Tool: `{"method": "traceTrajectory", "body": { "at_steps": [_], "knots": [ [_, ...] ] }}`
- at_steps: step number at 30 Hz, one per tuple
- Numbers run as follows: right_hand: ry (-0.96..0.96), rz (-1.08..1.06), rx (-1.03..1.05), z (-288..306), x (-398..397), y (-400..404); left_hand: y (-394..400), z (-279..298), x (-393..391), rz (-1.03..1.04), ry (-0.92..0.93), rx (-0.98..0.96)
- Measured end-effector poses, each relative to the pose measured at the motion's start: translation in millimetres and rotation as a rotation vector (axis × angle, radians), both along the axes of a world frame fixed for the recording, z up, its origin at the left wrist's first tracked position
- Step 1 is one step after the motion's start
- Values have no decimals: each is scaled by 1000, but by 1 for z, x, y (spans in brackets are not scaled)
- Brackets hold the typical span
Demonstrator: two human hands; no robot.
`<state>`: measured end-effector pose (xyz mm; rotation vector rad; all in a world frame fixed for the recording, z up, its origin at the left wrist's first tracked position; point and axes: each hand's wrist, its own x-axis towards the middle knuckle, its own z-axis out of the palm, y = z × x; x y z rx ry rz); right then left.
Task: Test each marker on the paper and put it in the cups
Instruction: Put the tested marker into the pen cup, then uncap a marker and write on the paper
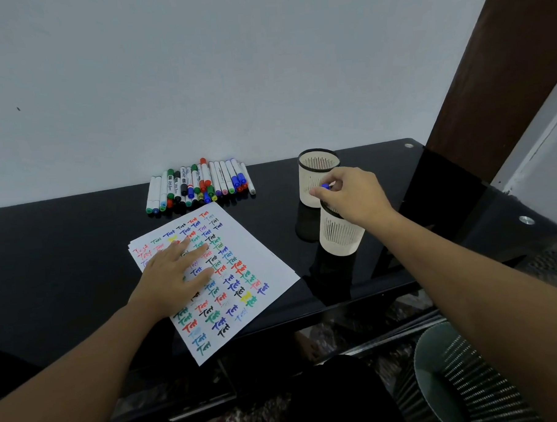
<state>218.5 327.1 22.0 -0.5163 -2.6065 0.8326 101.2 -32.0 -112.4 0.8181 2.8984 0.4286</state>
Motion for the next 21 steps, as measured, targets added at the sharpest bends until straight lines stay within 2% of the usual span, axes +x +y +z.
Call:
{"method": "traceTrajectory", "body": {
  "at_steps": [2, 7, 11, 13, 16, 18, 21],
  "knots": [
    [45, -4, 41, 3, 2, -4, 1, 3, 1, 4, -18, 10],
    [246, 72, 311, 13, -5, -29, 4, 16, 1, 20, -111, 85],
    [303, 186, 477, 13, -24, -64, 0, 23, -8, 54, -89, 127],
    [277, 234, 536, 7, -36, -81, -7, 23, -16, 91, -45, 132],
    [195, 281, 540, -10, -57, -99, -20, 21, -30, 131, 59, -18],
    [59, 303, 449, -26, -73, -103, -26, 18, -35, 147, 63, -86],
    [-130, 312, 267, -51, -99, -101, -31, 9, -37, 150, 42, -59]
  ]
}}
